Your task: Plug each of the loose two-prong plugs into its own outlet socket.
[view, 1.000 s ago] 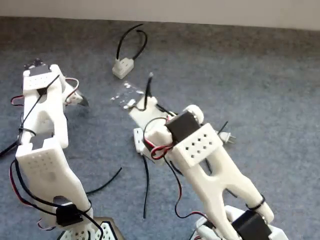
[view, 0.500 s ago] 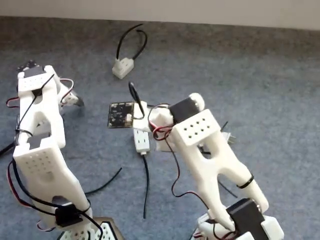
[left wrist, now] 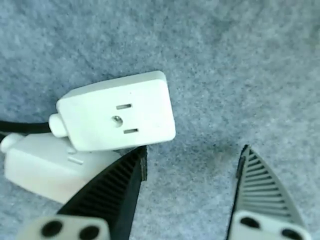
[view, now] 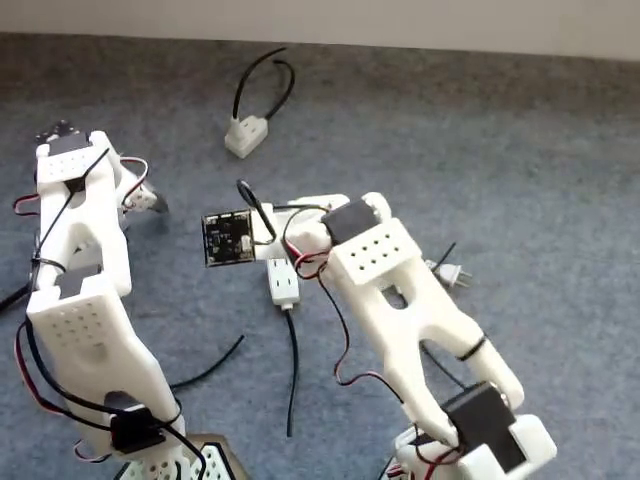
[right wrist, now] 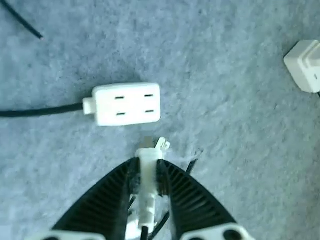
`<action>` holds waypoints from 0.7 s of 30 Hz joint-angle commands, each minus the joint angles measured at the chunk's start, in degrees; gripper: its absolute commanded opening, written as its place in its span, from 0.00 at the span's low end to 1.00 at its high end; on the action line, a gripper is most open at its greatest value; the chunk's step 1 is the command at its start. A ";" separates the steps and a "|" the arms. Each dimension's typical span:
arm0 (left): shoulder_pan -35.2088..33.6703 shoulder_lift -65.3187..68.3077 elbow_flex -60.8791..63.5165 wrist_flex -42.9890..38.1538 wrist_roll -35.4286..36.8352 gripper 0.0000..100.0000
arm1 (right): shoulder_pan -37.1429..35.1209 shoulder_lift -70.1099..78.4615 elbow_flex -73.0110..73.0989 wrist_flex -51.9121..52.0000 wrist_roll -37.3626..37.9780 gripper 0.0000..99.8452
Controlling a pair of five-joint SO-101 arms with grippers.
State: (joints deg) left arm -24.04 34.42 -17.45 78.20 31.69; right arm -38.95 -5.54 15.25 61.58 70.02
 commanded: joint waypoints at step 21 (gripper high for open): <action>0.92 -0.48 -2.07 -0.62 0.44 0.29 | -5.67 8.13 -4.44 -5.76 1.14 0.01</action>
State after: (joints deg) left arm -24.04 34.42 -17.45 78.20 31.60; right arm -43.69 3.60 15.08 52.88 70.37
